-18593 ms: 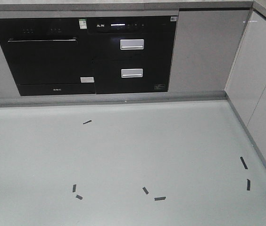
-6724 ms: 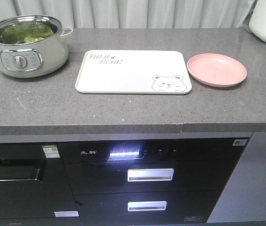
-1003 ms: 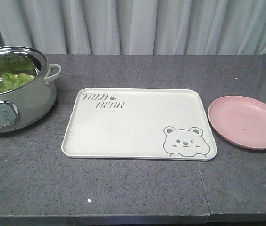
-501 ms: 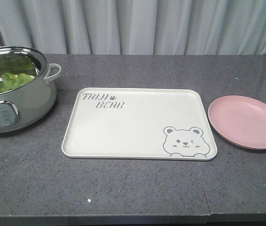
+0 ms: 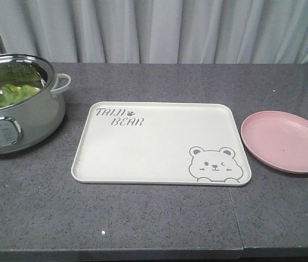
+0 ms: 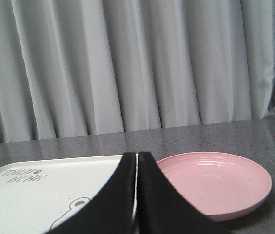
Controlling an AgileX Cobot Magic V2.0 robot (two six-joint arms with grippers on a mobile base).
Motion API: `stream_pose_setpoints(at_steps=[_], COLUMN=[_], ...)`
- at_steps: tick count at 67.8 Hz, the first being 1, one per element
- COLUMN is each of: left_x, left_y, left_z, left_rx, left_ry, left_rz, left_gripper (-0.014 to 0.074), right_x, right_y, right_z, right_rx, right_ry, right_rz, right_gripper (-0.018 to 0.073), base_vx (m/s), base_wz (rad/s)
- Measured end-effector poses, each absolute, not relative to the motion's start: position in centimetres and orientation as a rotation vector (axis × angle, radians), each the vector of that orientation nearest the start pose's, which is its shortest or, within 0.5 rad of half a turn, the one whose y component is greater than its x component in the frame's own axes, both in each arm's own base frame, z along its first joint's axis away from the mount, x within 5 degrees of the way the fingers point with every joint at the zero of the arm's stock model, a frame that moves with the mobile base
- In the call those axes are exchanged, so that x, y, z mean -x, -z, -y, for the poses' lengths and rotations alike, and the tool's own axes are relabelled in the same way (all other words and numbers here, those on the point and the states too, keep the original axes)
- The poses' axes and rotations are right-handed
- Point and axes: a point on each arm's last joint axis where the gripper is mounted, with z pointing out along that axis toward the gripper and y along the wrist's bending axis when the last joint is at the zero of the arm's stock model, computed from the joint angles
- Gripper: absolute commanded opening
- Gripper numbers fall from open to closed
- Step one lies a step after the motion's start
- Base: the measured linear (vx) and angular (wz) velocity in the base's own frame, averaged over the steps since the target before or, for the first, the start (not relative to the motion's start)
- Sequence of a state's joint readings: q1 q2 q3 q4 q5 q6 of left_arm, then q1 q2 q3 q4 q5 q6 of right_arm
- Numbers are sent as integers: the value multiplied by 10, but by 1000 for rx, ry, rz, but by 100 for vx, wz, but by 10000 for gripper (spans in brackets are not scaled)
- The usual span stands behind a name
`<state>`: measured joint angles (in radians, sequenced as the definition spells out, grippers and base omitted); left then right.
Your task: Transfer vegetables to tray and serve
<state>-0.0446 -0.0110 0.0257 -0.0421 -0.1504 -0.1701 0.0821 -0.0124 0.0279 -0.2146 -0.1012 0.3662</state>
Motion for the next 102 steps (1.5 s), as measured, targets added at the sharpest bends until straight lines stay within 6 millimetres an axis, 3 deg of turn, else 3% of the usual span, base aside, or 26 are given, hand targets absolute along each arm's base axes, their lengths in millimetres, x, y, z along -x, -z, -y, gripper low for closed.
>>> stream_pose_setpoints(at_steps=[25,32,40,47,52,58,67,80,88,96,102], left_x=[-49,-45,-35,-28,-24,-23,-24,-22,-21,-40,-64], left_y=[-236,-249,-283,-302,-310,-312,-308,-312,-335,-363,-390], left_z=[1,1,0,1,1,1,1,1,1,2,2], left_rx=[147,151,144,144,148,179,280,347,344,325,275], left_ry=[278,296,303,305,308,349,478,585,582,482,371], left_rz=[-1142,-1097,-1045,-1086,-1120,-1161,-1211,-1174,-1173,-1321,-1440], left_gripper=[-6,-2,21,78,159,285,428,449,449,449,449], right_x=[-54,-50,-51,-59,-65,-73,-79,-80,-88,-99,-110], right_y=[-220,-241,-272,-295,-304,-306,-306,-306,-300,-303,-315], right_z=[-7,-7,-6,-6,-7,-8,-8,-8,-9,-9,-9], right_rx=[-91,-96,-106,-111,-113,-155,-204,-211,-221,-204,-166], right_ry=[-310,-321,-313,-309,-311,-363,-428,-431,-413,-354,-285], right_rz=[-1342,-1292,-1301,-1322,-1336,-1351,-1344,-1356,-1426,-1520,-1573], right_gripper=[-3,2,54,188,351,566,720,701,677,663,656], base_vx=[0,0,0,0,0,0,0,0,0,0,0], base_wz=[0,0,0,0,0,0,0,0,0,0,0])
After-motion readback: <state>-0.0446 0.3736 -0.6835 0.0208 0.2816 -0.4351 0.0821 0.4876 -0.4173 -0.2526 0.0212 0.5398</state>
